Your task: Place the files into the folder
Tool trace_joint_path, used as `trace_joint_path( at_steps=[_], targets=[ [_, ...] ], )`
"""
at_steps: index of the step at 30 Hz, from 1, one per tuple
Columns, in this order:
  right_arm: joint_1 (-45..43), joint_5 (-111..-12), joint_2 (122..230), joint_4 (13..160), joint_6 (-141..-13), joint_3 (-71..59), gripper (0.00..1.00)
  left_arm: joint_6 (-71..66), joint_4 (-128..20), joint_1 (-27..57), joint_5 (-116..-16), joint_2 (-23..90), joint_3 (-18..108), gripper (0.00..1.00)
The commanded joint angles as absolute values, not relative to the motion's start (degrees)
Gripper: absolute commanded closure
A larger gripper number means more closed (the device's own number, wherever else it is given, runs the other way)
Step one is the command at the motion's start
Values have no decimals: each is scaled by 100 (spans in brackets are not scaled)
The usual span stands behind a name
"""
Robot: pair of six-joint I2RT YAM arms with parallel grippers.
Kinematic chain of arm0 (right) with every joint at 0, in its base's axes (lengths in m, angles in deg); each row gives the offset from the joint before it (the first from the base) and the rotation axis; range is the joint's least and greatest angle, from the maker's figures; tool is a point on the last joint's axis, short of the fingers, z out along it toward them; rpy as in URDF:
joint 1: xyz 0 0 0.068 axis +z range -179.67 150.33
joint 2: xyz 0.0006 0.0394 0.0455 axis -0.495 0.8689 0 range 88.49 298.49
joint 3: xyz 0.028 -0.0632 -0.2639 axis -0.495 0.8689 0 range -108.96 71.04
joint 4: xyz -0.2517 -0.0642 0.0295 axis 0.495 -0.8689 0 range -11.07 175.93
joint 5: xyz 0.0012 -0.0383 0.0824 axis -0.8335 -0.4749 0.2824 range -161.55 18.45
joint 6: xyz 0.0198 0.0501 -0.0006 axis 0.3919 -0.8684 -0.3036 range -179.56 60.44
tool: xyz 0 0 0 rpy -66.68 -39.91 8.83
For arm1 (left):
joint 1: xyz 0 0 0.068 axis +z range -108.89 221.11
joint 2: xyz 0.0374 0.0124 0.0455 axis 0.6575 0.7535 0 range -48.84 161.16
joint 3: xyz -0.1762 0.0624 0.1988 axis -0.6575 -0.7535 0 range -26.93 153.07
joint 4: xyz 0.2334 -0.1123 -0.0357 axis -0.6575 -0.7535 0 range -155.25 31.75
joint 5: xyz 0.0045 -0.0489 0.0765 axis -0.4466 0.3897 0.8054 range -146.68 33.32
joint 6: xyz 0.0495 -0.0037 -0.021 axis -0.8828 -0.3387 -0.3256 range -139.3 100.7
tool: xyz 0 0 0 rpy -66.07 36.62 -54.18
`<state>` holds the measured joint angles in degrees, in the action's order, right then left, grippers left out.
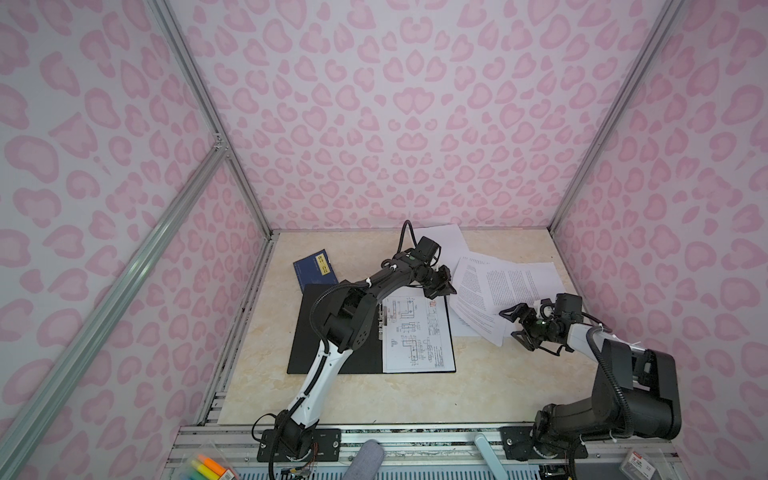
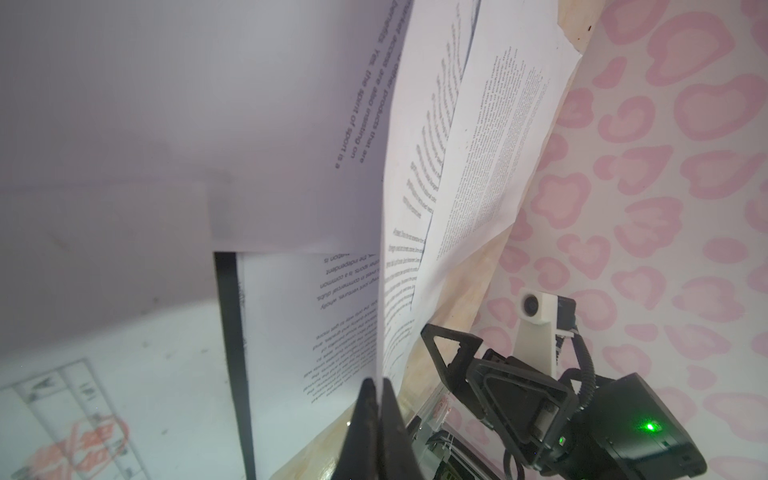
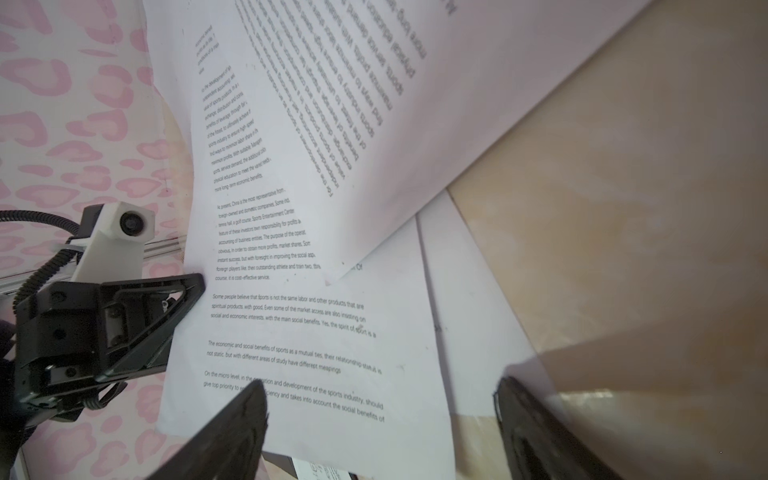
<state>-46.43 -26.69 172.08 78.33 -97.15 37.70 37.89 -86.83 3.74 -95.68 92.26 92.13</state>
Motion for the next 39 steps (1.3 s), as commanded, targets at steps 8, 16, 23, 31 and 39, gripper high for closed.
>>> trace_joint_path(
  at_steps=[8, 16, 23, 31, 39],
  targets=[
    [-4624, -2401, 17080, 7878, -9901, 4106, 13, 4160, -8275, 290, -9694, 6280, 9306, 96],
    [-4637, -2226, 16784, 8061, -10061, 4037, 17, 4156, -8251, 255, -9658, 6160, 9161, 96],
    [-4633, -2019, 16774, 8528, -10362, 4008, 26, 4169, -8216, 255, -9659, 6068, 9016, 96],
    [-4637, -2247, 17219, 8512, -10393, 4113, 36, 4231, -8139, 244, -9676, 6050, 8995, 96],
    [-4739, -2303, 17533, 8729, -10604, 4281, 49, 4249, -8104, 248, -9685, 6041, 8927, 96]
  ],
)
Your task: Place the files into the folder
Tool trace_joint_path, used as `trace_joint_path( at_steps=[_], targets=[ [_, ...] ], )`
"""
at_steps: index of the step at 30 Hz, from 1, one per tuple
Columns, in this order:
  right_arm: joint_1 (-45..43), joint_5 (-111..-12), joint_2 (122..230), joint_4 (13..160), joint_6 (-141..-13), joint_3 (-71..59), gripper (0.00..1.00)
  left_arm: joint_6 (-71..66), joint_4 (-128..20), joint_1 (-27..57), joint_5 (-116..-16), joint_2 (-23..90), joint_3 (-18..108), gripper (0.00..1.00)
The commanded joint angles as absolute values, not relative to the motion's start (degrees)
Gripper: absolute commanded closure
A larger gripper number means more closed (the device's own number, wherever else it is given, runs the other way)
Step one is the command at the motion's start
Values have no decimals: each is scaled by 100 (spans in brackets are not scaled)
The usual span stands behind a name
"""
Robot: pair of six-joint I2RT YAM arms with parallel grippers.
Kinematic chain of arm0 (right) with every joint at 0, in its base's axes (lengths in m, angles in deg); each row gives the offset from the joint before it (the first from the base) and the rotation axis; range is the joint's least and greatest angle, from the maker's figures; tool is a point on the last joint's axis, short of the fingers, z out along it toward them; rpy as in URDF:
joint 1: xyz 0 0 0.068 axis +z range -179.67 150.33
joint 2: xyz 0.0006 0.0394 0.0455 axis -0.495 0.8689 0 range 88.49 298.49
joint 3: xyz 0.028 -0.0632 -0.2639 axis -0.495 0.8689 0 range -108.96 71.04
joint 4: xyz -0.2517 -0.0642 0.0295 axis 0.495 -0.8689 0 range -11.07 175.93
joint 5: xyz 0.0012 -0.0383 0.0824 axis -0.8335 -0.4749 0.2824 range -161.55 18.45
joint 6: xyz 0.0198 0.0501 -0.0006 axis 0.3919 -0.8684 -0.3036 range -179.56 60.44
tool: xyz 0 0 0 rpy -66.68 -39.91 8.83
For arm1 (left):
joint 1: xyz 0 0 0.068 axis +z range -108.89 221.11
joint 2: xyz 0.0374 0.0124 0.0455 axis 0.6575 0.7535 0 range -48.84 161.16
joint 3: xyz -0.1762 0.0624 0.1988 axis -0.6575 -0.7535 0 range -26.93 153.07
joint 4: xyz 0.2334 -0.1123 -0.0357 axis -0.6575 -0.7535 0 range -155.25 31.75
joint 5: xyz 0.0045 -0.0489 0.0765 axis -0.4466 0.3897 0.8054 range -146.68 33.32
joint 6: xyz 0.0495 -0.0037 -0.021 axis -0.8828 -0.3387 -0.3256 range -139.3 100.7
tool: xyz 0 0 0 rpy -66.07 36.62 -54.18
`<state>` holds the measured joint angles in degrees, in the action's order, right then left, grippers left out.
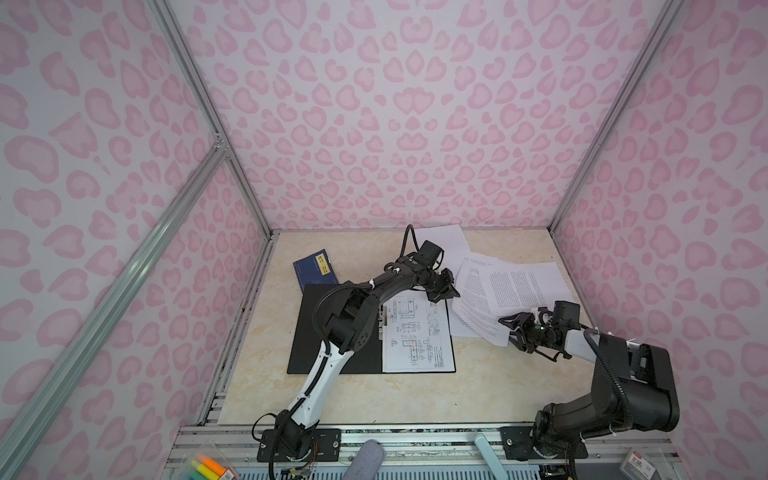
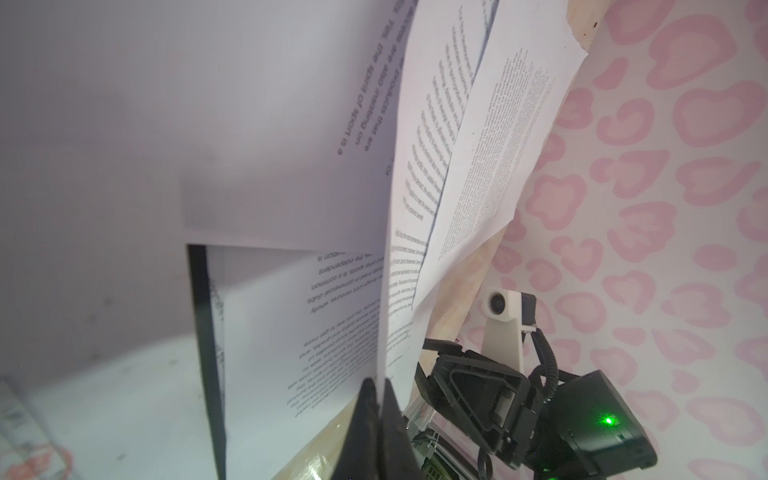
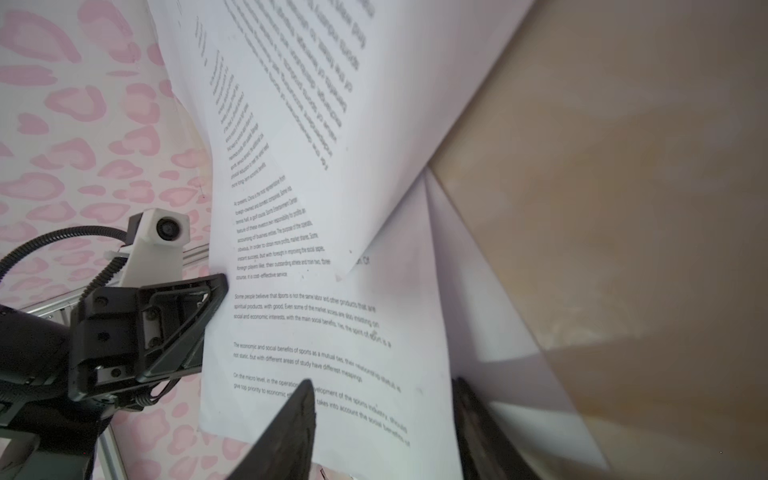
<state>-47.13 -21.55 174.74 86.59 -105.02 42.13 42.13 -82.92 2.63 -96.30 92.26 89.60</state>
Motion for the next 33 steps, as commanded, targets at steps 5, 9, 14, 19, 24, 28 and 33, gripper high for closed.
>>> trace_joint_path(
  at_steps=[5, 9, 14, 19, 24, 28, 33],
  targets=[
    [-4795, -2241, 17668, 9062, -10815, 4340, 61, 4274, -8057, 244, -9684, 6032, 8899, 96],
    [-4813, -2183, 17800, 9338, -11017, 4408, 74, 4284, -8044, 246, -9683, 6032, 8900, 96],
    [-4813, -2214, 17659, 9302, -11055, 4475, 90, 4266, -8040, 249, -9676, 6032, 8886, 96],
    [-4813, -2179, 17375, 9057, -11007, 4450, 100, 4062, -8167, 252, -9608, 6001, 8932, 93],
    [-4813, -2163, 16997, 8719, -10990, 4399, 100, 3493, -8630, 248, -9535, 6000, 9117, 85],
    [-4811, -2137, 16650, 8504, -11072, 4341, 100, 2993, -9012, 244, -9561, 5982, 9313, 78],
    [-4813, -2179, 16232, 8200, -11159, 4212, 100, 2274, -9624, 248, -9586, 5922, 9867, 66]
  ],
)
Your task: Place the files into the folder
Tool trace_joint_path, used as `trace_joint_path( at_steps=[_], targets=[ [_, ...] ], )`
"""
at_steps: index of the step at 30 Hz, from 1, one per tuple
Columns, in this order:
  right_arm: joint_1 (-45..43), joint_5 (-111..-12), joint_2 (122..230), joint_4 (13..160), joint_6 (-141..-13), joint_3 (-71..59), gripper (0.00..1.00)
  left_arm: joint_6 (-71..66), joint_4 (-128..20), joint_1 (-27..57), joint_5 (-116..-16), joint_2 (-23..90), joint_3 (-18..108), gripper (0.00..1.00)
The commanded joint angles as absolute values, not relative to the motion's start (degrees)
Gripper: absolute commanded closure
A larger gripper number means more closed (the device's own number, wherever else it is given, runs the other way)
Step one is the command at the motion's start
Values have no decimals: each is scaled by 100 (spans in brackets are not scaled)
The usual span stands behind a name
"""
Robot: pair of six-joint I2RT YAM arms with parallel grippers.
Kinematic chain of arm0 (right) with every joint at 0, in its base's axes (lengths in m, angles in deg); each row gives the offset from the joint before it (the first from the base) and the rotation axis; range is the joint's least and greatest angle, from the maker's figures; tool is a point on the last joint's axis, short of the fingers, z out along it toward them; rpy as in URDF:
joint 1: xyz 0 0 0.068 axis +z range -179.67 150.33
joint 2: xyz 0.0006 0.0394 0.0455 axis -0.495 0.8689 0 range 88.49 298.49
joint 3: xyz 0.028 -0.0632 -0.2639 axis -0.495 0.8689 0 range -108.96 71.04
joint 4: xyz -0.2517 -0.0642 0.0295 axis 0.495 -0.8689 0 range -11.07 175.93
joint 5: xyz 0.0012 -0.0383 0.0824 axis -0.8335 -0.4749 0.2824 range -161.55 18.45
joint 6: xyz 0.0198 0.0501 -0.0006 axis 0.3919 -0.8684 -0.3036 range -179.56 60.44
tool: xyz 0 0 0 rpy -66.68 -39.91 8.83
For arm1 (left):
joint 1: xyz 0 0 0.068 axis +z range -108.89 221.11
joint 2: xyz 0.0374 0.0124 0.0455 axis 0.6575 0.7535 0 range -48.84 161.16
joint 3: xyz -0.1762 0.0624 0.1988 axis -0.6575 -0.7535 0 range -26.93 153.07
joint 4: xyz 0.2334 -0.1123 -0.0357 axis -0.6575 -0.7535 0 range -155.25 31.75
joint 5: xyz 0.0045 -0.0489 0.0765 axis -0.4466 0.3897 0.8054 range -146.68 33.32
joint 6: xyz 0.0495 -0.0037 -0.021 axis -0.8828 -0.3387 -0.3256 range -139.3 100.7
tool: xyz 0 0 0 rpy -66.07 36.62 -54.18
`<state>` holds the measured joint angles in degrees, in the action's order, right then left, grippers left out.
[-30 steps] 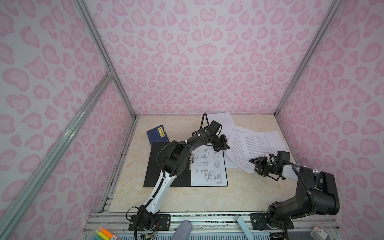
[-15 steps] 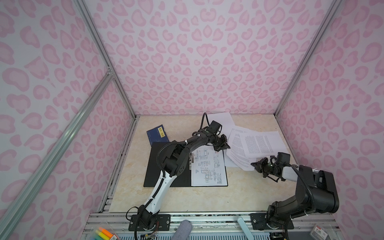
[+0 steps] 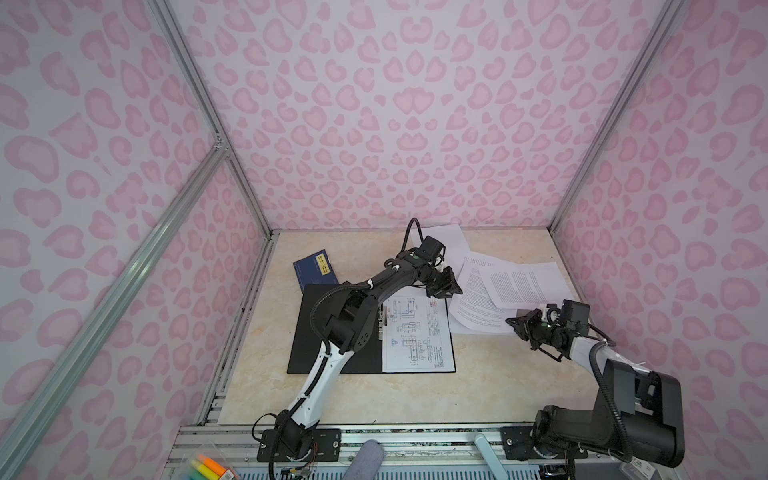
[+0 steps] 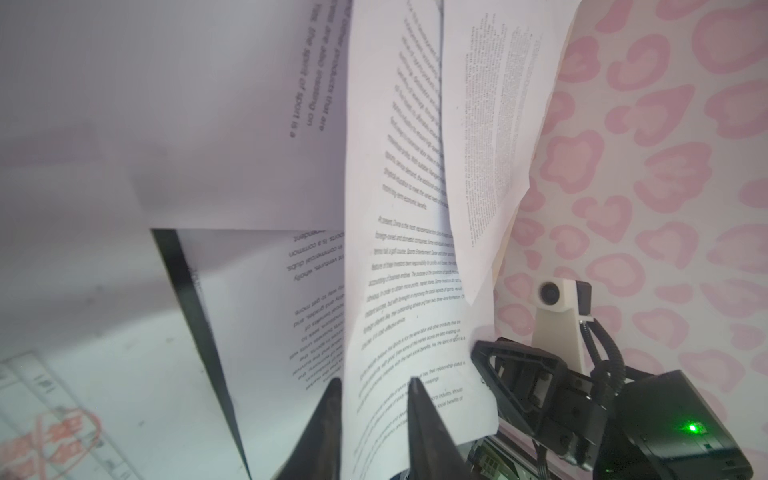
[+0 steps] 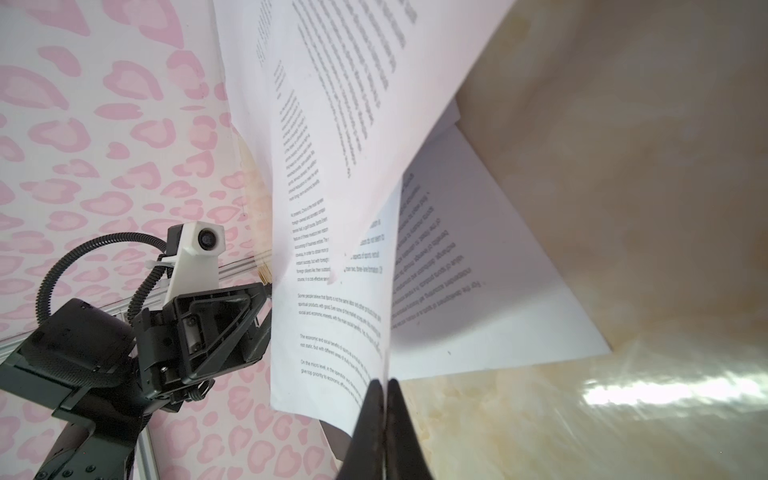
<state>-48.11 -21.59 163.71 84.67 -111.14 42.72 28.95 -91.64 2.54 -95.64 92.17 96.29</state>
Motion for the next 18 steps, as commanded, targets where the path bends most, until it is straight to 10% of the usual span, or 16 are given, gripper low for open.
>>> trace_joint_path(
  at_steps=[1, 18],
  targets=[
    [-4813, -2196, 16157, 8122, -11161, 4160, 100, 2093, -9804, 236, -9589, 5918, 9998, 65],
    [-4818, -2558, 15585, 7381, -11018, 3860, 100, -531, -10000, 214, -7734, 3493, 8050, 39]
  ],
)
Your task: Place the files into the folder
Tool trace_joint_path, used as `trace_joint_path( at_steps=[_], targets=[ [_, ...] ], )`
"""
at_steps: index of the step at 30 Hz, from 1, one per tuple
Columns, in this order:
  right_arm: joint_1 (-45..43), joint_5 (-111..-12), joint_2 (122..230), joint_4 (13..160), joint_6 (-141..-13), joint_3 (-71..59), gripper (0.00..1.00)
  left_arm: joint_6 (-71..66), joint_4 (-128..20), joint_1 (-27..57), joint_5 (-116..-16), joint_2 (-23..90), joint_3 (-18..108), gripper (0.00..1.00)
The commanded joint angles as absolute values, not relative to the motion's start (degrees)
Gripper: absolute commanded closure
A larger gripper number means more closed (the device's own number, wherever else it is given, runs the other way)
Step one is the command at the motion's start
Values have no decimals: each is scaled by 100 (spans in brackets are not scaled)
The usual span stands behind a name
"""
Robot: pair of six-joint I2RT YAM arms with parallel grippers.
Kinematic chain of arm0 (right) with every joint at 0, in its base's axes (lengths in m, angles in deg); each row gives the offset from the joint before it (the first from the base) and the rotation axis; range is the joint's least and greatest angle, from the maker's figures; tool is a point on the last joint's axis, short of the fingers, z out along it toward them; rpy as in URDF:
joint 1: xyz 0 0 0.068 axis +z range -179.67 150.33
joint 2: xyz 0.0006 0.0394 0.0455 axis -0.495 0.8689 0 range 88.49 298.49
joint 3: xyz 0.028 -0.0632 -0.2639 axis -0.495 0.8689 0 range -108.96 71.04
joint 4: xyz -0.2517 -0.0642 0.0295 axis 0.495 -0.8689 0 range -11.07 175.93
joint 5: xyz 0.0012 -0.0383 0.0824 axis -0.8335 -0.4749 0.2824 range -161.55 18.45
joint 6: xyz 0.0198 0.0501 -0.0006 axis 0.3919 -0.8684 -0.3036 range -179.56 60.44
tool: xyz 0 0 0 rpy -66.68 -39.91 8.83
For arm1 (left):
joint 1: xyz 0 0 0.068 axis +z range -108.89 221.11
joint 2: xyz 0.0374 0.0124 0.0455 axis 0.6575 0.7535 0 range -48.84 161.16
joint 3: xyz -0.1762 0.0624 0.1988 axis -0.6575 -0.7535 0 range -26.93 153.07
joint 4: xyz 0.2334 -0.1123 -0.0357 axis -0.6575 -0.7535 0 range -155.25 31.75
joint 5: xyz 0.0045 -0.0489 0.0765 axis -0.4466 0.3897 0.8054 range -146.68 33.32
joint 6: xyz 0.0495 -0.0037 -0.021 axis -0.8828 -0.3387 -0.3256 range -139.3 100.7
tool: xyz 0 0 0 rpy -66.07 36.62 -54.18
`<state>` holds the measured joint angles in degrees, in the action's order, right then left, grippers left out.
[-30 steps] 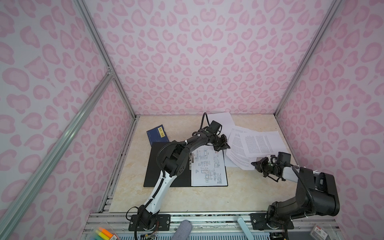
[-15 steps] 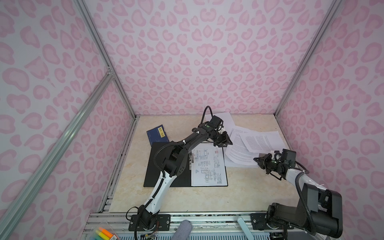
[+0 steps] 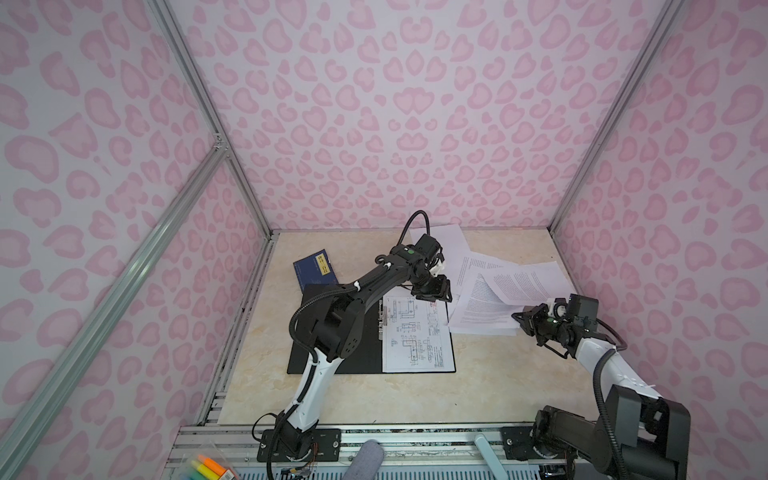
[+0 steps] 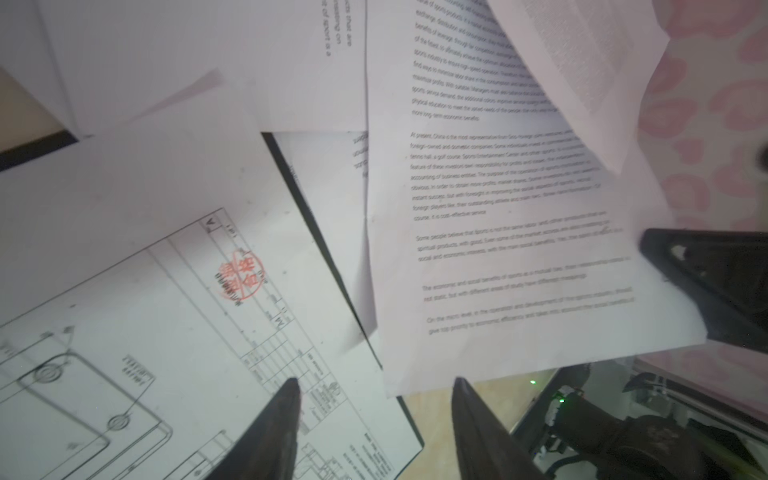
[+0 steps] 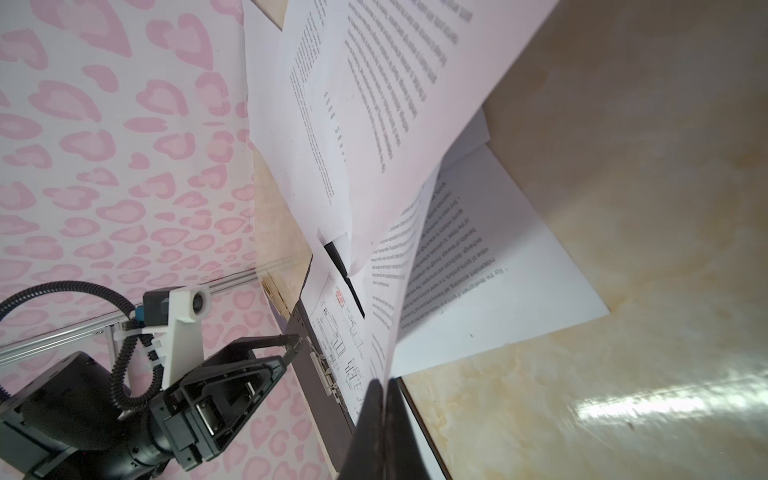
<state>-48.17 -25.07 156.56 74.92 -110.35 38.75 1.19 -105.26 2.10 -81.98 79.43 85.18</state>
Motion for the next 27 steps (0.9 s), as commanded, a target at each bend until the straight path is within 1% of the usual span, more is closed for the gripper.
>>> trace_joint_path(
  at_steps=[1, 2, 8, 15, 16, 21, 24, 27],
  targets=[
    [-4820, -2562, 15546, 7371, -11034, 3860, 100, -643, -9675, 215, -7711, 3171, 7702, 38],
    [-4822, -2569, 15493, 7371, -11066, 3865, 100, -724, -9365, 218, -7679, 2870, 7373, 36],
    [-4813, -2603, 15293, 7242, -11133, 3787, 100, -941, -8144, 226, -7744, 1587, 6029, 35],
    [-4813, -2633, 15078, 6953, -11232, 3726, 100, -1076, -7972, 233, -7035, 843, 4908, 33],
    [-4813, -2621, 15028, 6907, -11270, 3708, 100, -1060, -7942, 231, -6964, 752, 4719, 31],
    [-4804, -2780, 14591, 6447, -11546, 3447, 100, -911, -7890, 235, -6293, 424, 4135, 3],
    [-4805, -2870, 14252, 6233, -11831, 3206, 100, -893, -7872, 235, -6105, 281, 3896, 2],
    [-4796, -3325, 13868, 5579, -11848, 2731, 100, -873, -7919, 235, -5989, 226, 3795, 2]
  ],
)
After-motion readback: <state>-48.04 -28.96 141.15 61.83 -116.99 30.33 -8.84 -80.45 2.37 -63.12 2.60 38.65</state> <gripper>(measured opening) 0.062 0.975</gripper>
